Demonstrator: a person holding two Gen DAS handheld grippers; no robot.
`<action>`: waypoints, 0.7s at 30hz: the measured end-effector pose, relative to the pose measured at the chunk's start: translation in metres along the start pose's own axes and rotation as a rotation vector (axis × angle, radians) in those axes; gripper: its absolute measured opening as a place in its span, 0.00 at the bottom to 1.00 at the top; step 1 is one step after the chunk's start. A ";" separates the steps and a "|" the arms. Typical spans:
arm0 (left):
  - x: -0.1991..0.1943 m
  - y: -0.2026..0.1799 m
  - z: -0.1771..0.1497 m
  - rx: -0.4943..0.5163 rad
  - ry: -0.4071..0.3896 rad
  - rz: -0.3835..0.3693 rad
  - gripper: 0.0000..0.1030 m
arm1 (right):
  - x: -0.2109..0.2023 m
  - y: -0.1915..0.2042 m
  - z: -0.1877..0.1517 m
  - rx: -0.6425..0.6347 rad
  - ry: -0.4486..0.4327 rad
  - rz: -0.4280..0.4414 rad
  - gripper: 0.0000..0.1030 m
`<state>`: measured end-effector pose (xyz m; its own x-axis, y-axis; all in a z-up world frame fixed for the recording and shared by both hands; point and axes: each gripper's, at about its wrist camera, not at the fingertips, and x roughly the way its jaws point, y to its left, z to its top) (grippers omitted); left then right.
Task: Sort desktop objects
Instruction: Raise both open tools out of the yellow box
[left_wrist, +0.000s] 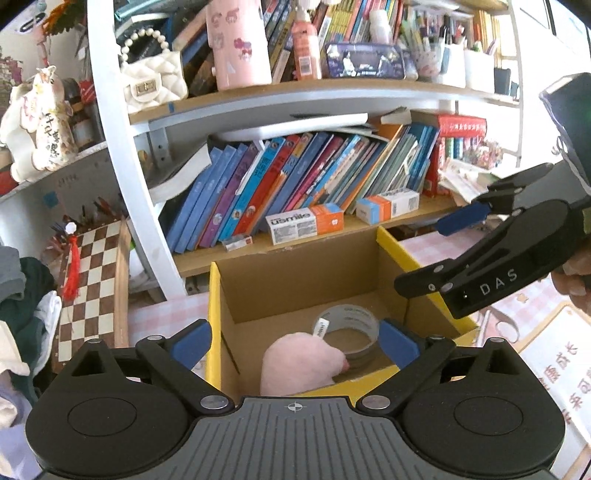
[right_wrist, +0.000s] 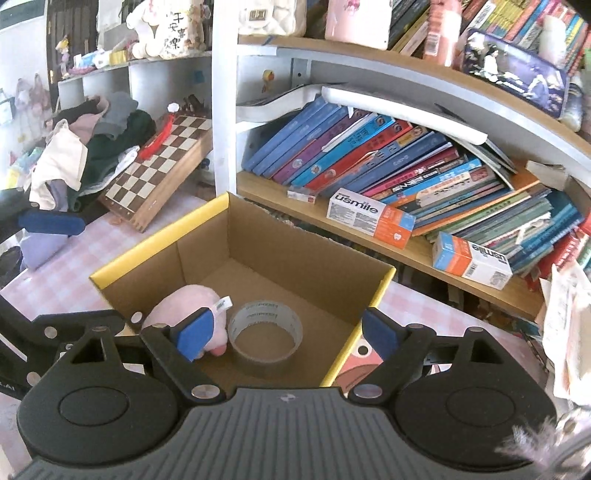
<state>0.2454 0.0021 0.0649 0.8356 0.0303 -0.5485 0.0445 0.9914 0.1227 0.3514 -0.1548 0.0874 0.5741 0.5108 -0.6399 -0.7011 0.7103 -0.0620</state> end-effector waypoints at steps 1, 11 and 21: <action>-0.004 -0.001 -0.002 -0.003 -0.006 -0.004 0.96 | -0.004 0.001 -0.002 0.004 -0.006 -0.004 0.85; -0.047 -0.004 -0.030 -0.020 -0.013 -0.036 0.96 | -0.050 0.036 -0.036 0.061 -0.042 -0.063 0.85; -0.091 -0.001 -0.061 -0.017 -0.005 -0.059 0.96 | -0.088 0.082 -0.072 0.082 -0.039 -0.101 0.88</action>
<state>0.1356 0.0063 0.0641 0.8344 -0.0288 -0.5504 0.0843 0.9935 0.0760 0.2126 -0.1766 0.0833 0.6571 0.4524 -0.6030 -0.6033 0.7952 -0.0608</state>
